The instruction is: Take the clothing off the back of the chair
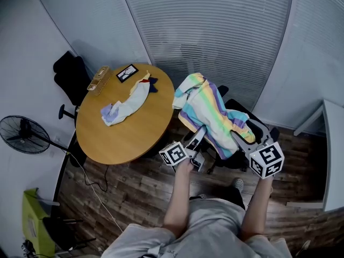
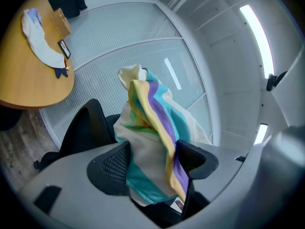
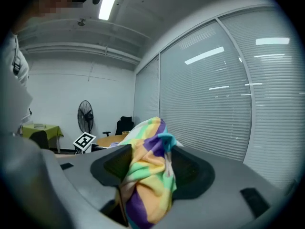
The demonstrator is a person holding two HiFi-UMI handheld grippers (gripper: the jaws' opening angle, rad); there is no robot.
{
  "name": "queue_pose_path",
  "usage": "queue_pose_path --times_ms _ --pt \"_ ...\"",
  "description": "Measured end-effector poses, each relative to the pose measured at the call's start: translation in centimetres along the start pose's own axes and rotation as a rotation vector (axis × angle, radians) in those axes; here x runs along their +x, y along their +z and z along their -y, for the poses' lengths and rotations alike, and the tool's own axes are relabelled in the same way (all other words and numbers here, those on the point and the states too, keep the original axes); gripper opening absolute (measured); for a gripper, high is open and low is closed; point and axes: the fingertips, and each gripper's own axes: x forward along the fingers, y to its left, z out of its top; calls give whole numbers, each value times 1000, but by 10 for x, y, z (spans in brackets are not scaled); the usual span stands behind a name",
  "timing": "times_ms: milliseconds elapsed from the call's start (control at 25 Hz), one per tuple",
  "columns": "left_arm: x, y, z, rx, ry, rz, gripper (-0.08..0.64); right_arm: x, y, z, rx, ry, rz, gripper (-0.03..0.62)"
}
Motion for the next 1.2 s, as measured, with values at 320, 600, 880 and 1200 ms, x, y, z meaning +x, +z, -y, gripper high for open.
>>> queue_pose_path --times_ms 320,600,880,1200 --pt "-4 8 15 98 13 1 149 -1 1 -11 -77 -4 -12 182" --pt "-9 6 24 143 47 9 57 -7 3 -16 -115 -64 -6 104" --pt "-17 9 33 172 60 19 52 -14 6 -19 -103 -91 16 70" --pt "-31 9 44 198 55 24 51 -22 6 -27 -69 -94 60 61"
